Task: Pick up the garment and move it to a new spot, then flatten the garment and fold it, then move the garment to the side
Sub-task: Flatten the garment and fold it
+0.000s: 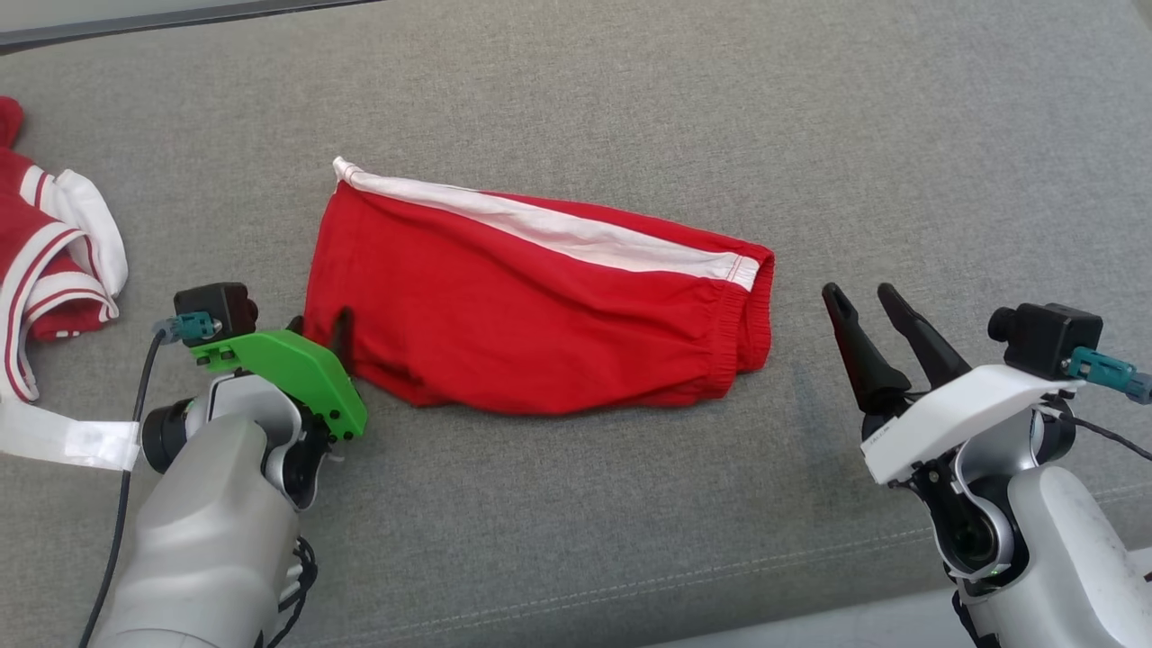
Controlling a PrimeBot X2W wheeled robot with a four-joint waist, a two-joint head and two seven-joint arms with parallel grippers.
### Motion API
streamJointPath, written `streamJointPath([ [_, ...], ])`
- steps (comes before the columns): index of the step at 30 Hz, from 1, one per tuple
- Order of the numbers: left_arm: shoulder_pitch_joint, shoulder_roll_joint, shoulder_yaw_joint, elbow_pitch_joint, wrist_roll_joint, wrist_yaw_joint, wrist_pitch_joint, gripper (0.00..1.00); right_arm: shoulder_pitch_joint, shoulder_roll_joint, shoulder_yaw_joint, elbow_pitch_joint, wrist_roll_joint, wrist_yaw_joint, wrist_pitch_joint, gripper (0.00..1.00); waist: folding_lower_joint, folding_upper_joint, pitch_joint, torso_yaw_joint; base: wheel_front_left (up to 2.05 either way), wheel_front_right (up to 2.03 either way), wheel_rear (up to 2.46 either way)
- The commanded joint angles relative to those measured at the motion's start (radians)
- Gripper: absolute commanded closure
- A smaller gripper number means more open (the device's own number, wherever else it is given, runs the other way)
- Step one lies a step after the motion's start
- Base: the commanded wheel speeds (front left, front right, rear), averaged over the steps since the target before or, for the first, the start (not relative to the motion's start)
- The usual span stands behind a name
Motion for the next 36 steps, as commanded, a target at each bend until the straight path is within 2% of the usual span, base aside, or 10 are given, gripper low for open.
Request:
streamJointPath([
  [1,0.040,-0.005,-0.005,0.013,-0.005,0.002,0.007,1.00,0.015,0.002,-0.006,-0.008,-0.004,0.000,0.003,0.00,0.0000,0.0000,-0.004,0.003,0.00,0.00,0.00],
  [10,0.104,-0.042,-0.023,-0.064,-0.003,-0.008,-0.098,1.00,0.073,0.034,-0.086,0.024,-0.026,0.000,0.020,0.00,0.0000,0.0000,-0.061,0.065,0.00,0.00,0.00],
  [14,0.165,-0.061,-0.023,-0.122,-0.014,0.002,-0.139,1.00,0.098,0.042,-0.114,0.034,-0.028,0.000,0.031,0.00,0.0000,0.0000,-0.088,0.096,0.00,0.00,0.00],
  [20,0.289,-0.077,-0.015,-0.257,-0.030,0.047,-0.179,1.00,0.137,0.056,-0.137,0.042,-0.014,0.000,0.063,0.00,0.0000,0.0000,-0.120,0.135,0.00,0.00,0.00],
  [26,0.403,-0.079,-0.035,-0.395,-0.021,0.096,-0.174,1.00,0.154,0.076,-0.139,0.061,-0.012,0.000,0.092,0.00,0.0000,0.0000,-0.138,0.163,0.00,0.00,0.00],
  [27,0.414,-0.073,-0.039,-0.410,-0.015,0.106,-0.172,0.87,0.152,0.080,-0.136,0.066,-0.015,0.000,0.093,0.00,0.0000,0.0000,-0.141,0.166,0.00,0.00,0.00],
  [29,0.430,-0.061,-0.046,-0.442,-0.002,0.126,-0.178,0.49,0.142,0.085,-0.134,0.082,-0.021,0.000,0.093,0.00,0.0000,0.0000,-0.147,0.173,0.00,0.00,0.00],
  [30,0.438,-0.057,-0.050,-0.458,0.005,0.134,-0.180,0.02,0.136,0.088,-0.134,0.093,-0.026,0.000,0.092,0.00,0.0000,0.0000,-0.150,0.176,0.00,0.00,0.00],
  [36,0.468,-0.014,-0.051,-0.567,0.059,0.182,-0.199,0.00,0.103,0.110,-0.150,0.168,-0.056,0.000,0.078,0.00,0.0000,0.0000,-0.169,0.207,0.00,0.00,0.00],
])
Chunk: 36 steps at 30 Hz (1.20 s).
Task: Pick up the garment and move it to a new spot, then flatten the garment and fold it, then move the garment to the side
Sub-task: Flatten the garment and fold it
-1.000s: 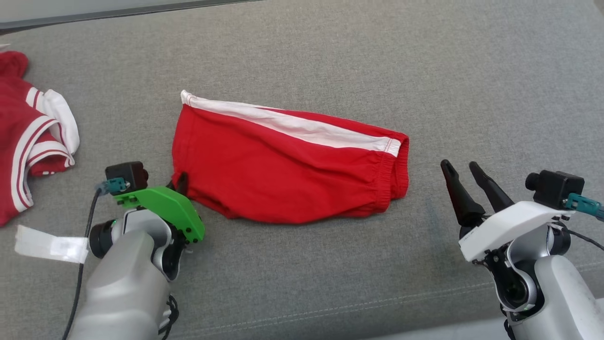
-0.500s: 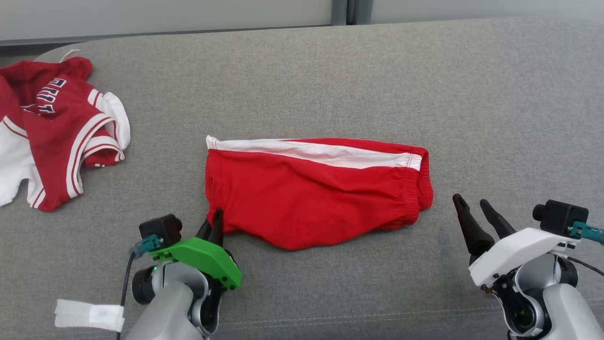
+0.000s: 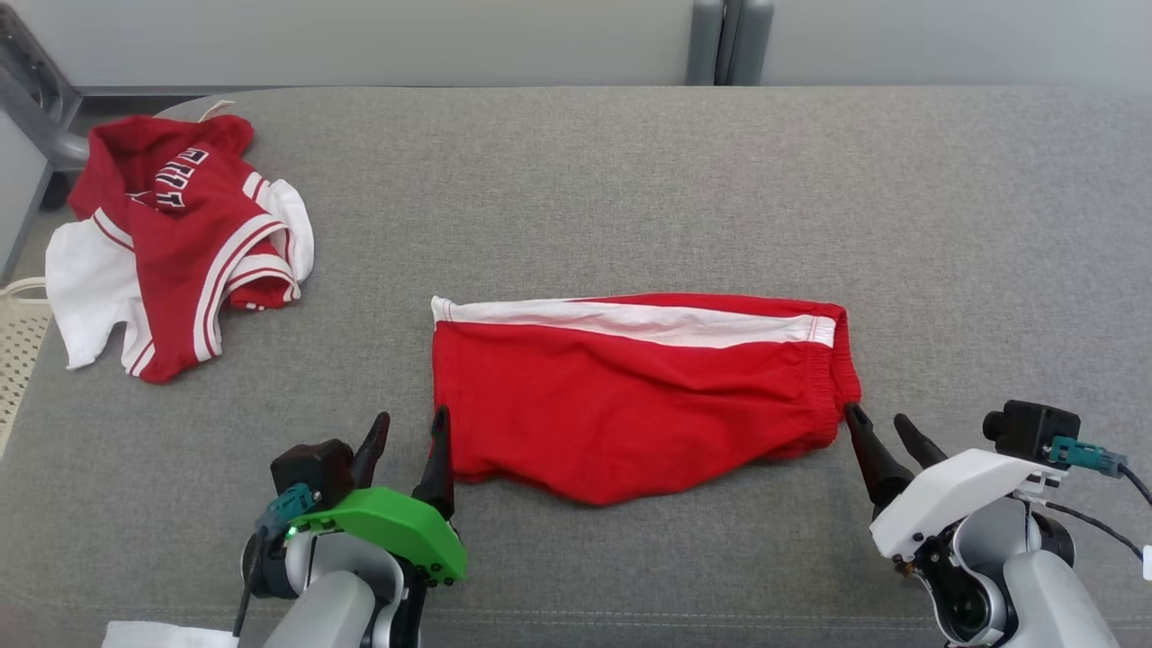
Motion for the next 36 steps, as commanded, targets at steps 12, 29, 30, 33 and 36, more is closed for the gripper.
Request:
streamJointPath([
  [12,0.115,0.086,0.006,-0.279,0.061,0.091,0.004,0.00,-0.108,0.021,-0.073,0.219,-0.102,0.000,0.020,0.00,0.0000,0.0000,-0.016,0.098,0.00,0.00,0.00],
  [29,0.176,0.122,-0.008,-0.471,0.080,0.156,0.038,0.00,-0.237,0.031,-0.138,0.523,-0.005,0.000,0.030,0.71,0.0000,0.0000,-0.005,0.196,0.00,0.00,0.00],
  [30,0.178,0.125,-0.008,-0.476,0.082,0.158,0.038,0.00,-0.240,0.030,-0.133,0.529,-0.005,0.000,0.025,0.85,0.0000,0.0000,-0.005,0.196,0.00,0.00,0.00],
  [33,0.182,0.132,-0.007,-0.489,0.082,0.164,0.038,0.00,-0.252,0.029,-0.118,0.533,-0.009,0.000,0.003,1.00,0.0000,0.0000,-0.004,0.191,0.00,0.00,0.00],
  [36,0.188,0.136,-0.006,-0.501,0.083,0.170,0.039,0.00,-0.263,0.016,-0.112,0.516,0.001,0.000,-0.009,1.00,0.0000,0.0000,-0.004,0.176,0.00,0.00,0.00],
])
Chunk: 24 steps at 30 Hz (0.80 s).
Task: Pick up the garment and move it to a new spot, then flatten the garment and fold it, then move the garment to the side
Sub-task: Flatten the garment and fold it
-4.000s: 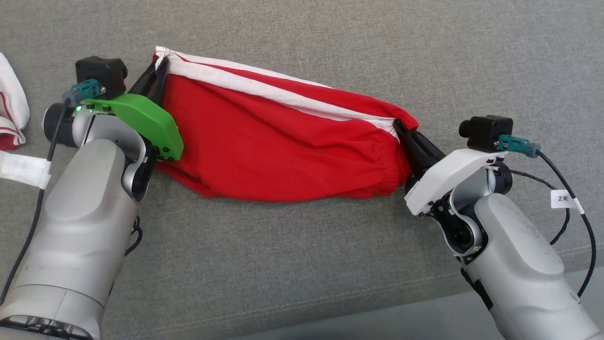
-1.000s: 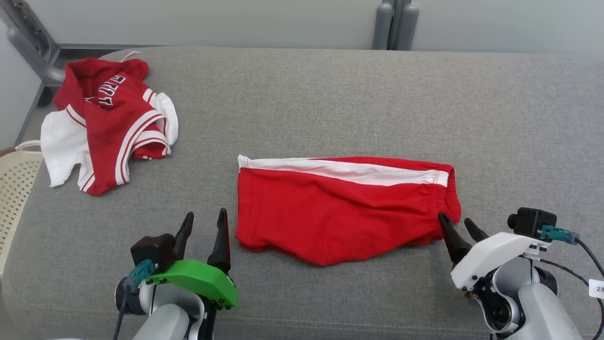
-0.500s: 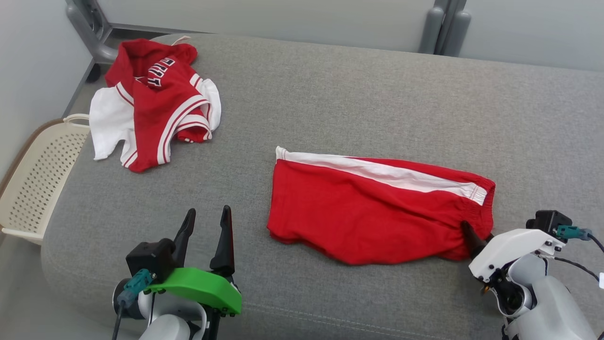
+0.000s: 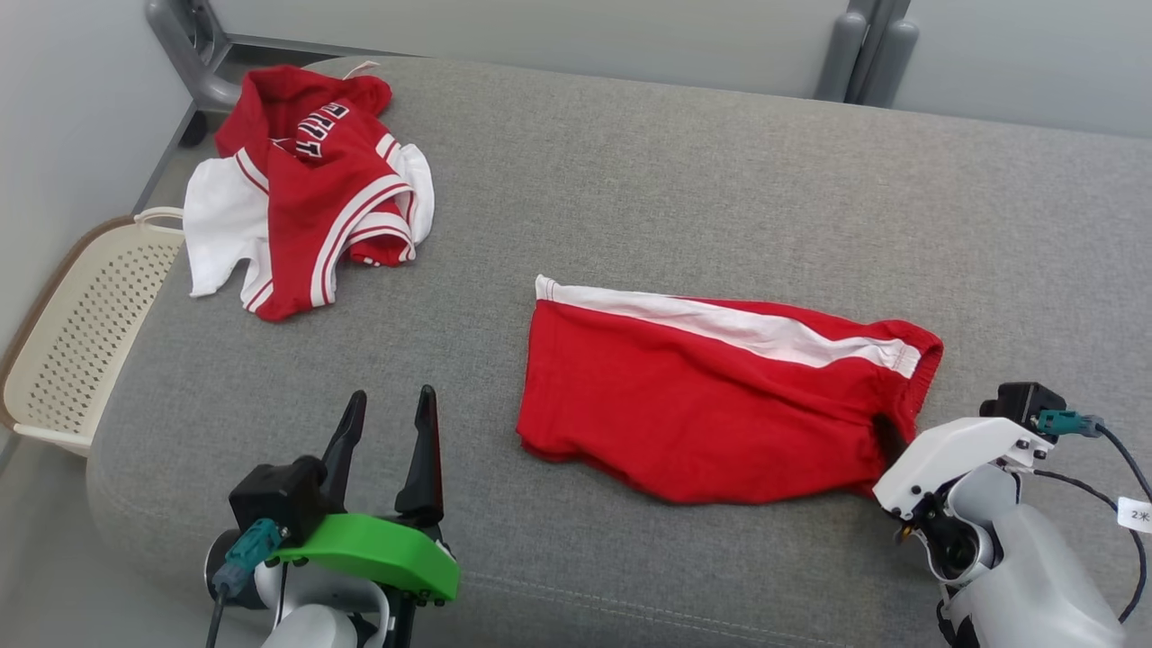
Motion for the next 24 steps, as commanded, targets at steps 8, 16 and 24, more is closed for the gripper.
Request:
streamJointPath([
  [8,0.016,0.008,-0.007,-0.035,0.009,0.008,0.004,0.00,0.002,-0.104,-0.002,-0.094,0.069,0.000,0.045,1.00,0.0000,0.0000,-0.004,-0.062,0.00,0.00,0.00],
  [16,0.012,0.006,-0.015,-0.059,0.009,0.009,0.006,0.00,0.023,-0.206,-0.070,-0.164,0.056,0.000,0.095,1.00,0.0000,0.0000,-0.010,-0.093,0.00,0.00,0.00],
  [24,0.017,0.005,-0.018,-0.067,-0.002,0.011,0.006,0.00,0.045,-0.174,-0.060,-0.278,0.044,0.000,0.150,1.00,0.0000,0.0000,-0.021,-0.109,0.00,0.00,0.00],
])
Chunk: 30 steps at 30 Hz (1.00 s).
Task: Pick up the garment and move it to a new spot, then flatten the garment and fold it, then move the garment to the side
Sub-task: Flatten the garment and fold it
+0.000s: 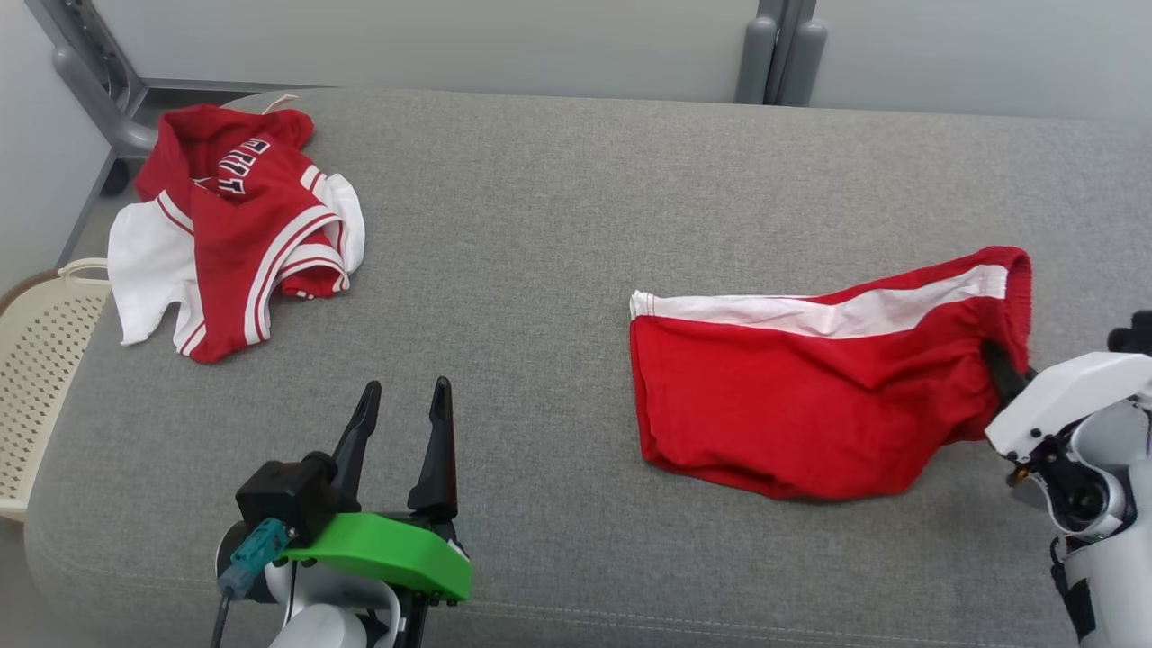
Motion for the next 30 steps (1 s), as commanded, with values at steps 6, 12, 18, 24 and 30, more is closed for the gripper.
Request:
streamJointPath([
  [6,0.013,0.004,-0.001,-0.007,-0.012,-0.002,0.000,0.00,0.037,0.075,0.094,-0.129,-0.031,0.000,0.048,1.00,0.0000,-0.0001,-0.016,0.011,0.00,0.00,0.00],
  [12,0.015,0.005,-0.009,-0.020,-0.010,-0.002,0.005,0.00,0.036,0.124,0.177,-0.150,-0.095,0.000,0.077,1.00,0.0000,-0.0001,-0.031,0.042,0.00,0.00,0.00],
  [18,0.014,-0.004,-0.018,-0.024,-0.013,-0.004,0.006,0.00,0.006,0.160,0.227,-0.066,-0.131,0.000,0.078,1.00,0.0000,-0.0001,-0.041,0.090,0.00,0.00,0.00],
  [24,0.013,-0.018,-0.036,-0.013,-0.017,-0.012,0.002,0.00,-0.049,0.172,0.212,0.075,-0.185,0.000,0.048,1.00,0.0000,-0.0001,-0.044,0.133,0.00,0.00,0.00],
  [30,0.011,-0.029,-0.043,0.002,-0.020,-0.017,-0.005,0.00,-0.112,0.176,0.222,0.213,-0.238,0.000,0.004,0.00,0.0000,-0.0001,-0.052,0.154,0.00,0.00,0.00],
])
